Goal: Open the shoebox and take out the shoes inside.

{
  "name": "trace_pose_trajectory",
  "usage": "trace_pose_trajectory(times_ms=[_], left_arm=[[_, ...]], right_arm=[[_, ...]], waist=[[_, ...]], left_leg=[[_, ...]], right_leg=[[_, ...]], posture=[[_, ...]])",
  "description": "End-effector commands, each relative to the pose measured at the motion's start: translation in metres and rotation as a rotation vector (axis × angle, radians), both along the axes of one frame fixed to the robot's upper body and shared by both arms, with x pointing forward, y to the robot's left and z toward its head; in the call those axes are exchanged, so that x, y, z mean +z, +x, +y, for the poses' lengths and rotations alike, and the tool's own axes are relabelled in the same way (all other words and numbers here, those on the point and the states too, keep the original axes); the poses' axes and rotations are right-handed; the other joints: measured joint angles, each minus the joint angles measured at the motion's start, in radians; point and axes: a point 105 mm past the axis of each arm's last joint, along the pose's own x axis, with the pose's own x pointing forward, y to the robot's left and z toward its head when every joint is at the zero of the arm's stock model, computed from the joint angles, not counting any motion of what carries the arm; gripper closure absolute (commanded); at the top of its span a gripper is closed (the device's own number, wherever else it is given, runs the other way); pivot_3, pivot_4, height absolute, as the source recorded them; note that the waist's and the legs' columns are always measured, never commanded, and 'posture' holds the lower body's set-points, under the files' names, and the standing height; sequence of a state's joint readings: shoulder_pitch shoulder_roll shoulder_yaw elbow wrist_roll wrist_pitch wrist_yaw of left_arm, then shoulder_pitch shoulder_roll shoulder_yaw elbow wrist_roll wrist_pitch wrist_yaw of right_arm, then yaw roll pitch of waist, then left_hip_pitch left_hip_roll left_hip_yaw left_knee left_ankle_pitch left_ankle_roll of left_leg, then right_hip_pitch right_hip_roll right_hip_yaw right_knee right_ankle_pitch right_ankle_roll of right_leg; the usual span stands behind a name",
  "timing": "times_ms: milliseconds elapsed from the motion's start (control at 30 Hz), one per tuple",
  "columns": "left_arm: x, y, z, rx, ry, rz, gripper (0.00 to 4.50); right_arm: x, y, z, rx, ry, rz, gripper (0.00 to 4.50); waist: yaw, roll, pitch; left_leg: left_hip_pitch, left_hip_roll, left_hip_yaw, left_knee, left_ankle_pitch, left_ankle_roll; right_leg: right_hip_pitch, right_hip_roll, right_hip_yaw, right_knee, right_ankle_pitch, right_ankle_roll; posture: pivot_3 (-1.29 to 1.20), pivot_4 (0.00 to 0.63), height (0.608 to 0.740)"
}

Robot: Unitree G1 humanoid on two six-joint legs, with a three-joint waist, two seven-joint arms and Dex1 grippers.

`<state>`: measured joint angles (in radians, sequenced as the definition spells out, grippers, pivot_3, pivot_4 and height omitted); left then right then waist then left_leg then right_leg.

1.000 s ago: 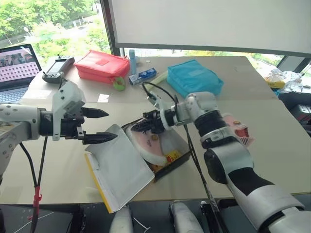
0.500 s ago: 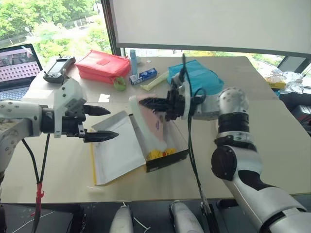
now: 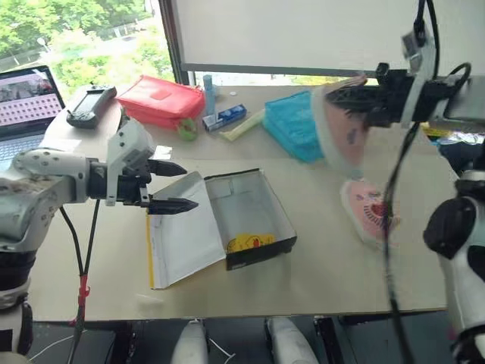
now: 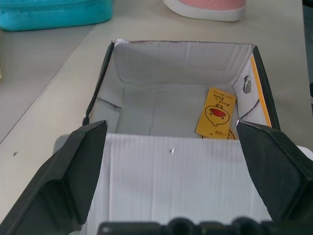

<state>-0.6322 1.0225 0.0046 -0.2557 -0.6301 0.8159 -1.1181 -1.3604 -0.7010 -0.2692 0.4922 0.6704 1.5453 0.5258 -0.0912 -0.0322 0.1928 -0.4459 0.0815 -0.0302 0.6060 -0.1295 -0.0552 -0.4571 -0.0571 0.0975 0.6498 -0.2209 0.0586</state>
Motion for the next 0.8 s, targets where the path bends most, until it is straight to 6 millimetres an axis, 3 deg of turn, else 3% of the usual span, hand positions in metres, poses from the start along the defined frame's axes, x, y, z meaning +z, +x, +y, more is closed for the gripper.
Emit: trace_pose_trajectory(times_ms=[33,300,433,533,667,800], left_arm=[[0.008,0.001,-0.008,-0.019,-0.003,-0.053,0.0],[0.005,-0.001,-0.005,-0.003,-0.004,-0.049,0.0],[0.005,-0.003,-0.003,0.007,-0.003,-0.048,0.0],[0.005,-0.004,-0.002,0.014,-0.003,-0.048,0.0],[0.004,-0.006,-0.003,0.018,-0.005,-0.045,0.0],[0.003,-0.009,-0.001,0.036,-0.007,-0.036,0.0]], right_arm=[[-0.024,-0.003,0.024,0.095,-0.07,0.041,4.49],[-0.101,0.012,-0.001,-0.033,-0.276,0.157,4.49],[-0.116,0.015,-0.008,-0.057,-0.33,0.167,4.49],[-0.123,0.015,0.001,-0.026,-0.331,0.172,4.49],[-0.122,0.019,0.019,0.003,-0.251,0.17,3.25],[-0.108,0.023,0.014,-0.037,-0.248,0.134,1.91]], waist=[[-0.009,0.0,0.0],[0.012,0.0,0.0],[0.021,0.0,0.0],[0.02,0.0,0.0],[0.017,0.0,0.0],[0.022,0.0,0.0]], left_leg=[[0.001,0.0,0.0,0.0,0.0,0.0],[0.0,0.0,-0.001,0.004,0.0,0.0],[0.0,0.0,-0.001,0.004,0.0,0.0],[0.0,0.0,-0.001,0.004,0.0,0.0],[0.001,0.0,-0.001,0.004,0.0,0.0],[0.001,0.0,-0.002,0.005,0.001,0.0]], right_leg=[[0.0,0.001,0.0,0.001,0.0,0.0],[0.0,0.001,0.0,0.005,0.0,0.0],[0.0,0.001,0.0,0.005,0.0,0.0],[0.0,0.001,0.0,0.005,0.0,0.0],[0.0,0.001,0.0,0.006,0.0,0.0],[0.0,0.001,0.0,0.007,0.0,0.0]], posture=[[0.0,0.15,0.726],[0.0,0.15,0.726],[0.0,0.15,0.726],[0.0,0.15,0.726],[0.0,0.15,0.726],[0.0,0.15,0.726]])
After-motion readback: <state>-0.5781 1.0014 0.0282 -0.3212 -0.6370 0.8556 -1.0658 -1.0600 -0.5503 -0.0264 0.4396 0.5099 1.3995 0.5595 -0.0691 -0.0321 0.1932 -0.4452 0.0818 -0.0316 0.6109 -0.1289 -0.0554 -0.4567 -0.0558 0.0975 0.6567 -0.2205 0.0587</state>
